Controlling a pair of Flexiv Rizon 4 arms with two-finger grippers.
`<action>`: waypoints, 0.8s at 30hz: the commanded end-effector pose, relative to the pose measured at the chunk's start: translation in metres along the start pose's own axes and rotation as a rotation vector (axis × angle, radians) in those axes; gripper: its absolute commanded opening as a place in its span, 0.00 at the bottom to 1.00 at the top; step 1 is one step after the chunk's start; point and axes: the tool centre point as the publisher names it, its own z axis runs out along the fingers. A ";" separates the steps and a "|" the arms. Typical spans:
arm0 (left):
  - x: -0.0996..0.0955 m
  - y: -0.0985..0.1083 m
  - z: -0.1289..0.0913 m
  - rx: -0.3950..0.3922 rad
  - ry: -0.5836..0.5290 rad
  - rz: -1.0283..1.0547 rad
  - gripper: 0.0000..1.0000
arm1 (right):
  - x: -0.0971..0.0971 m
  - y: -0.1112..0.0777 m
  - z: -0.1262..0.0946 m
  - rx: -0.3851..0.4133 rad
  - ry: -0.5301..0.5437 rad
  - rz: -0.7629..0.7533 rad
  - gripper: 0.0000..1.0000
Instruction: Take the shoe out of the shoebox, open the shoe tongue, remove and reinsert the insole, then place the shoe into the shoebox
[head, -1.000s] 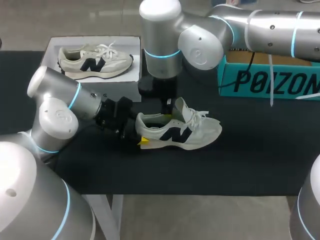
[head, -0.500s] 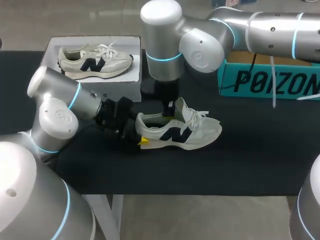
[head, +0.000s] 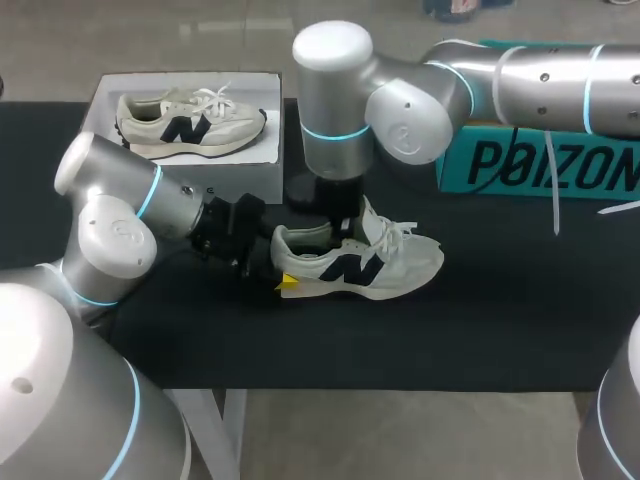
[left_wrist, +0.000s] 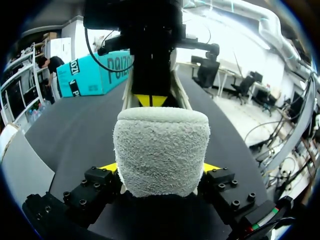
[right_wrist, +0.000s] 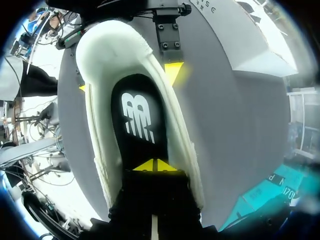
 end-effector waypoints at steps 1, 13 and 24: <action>-0.001 0.001 0.004 -0.002 0.000 0.000 0.00 | -0.003 0.007 0.006 0.001 0.005 0.004 0.00; -0.001 0.001 0.004 -0.002 0.000 0.000 0.00 | -0.013 0.007 0.009 -0.011 -0.008 0.033 0.06; -0.001 0.001 0.004 -0.002 0.000 0.000 0.00 | -0.015 0.009 0.014 -0.006 0.000 0.028 0.26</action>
